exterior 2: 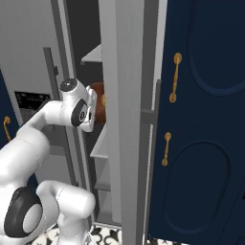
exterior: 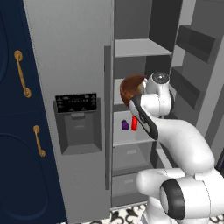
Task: Pick the chicken drumstick and potato from their plates and place them in the bowl. Then put the bowl in the fridge.
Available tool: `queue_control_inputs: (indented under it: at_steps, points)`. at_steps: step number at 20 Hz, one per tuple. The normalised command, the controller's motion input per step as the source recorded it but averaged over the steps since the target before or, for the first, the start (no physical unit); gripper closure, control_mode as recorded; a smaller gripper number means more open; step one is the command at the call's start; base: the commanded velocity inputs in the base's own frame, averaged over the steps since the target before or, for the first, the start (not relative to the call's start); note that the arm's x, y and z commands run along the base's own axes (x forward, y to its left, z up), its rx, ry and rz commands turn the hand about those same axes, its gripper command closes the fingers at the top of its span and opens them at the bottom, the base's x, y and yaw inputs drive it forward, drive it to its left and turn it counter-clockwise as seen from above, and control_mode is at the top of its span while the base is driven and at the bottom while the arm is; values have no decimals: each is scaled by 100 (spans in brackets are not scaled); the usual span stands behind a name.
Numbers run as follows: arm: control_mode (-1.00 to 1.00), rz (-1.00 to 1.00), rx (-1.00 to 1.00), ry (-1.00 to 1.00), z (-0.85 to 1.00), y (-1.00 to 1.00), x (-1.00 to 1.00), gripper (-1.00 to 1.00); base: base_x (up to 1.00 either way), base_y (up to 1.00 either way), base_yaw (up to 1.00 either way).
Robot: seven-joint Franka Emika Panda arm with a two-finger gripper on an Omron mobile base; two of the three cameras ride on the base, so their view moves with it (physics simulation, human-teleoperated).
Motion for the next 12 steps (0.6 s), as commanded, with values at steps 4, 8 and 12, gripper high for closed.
queue_control_inputs:
  at_steps: [4,8,12]
  points:
    - [-100,0,14,0,2,-27,38,100,0,0,0]
    - [-100,0,9,0,5,-4,50,100,0,0,0]
    - [-100,0,1,0,0,0,49,100,0,0,0]
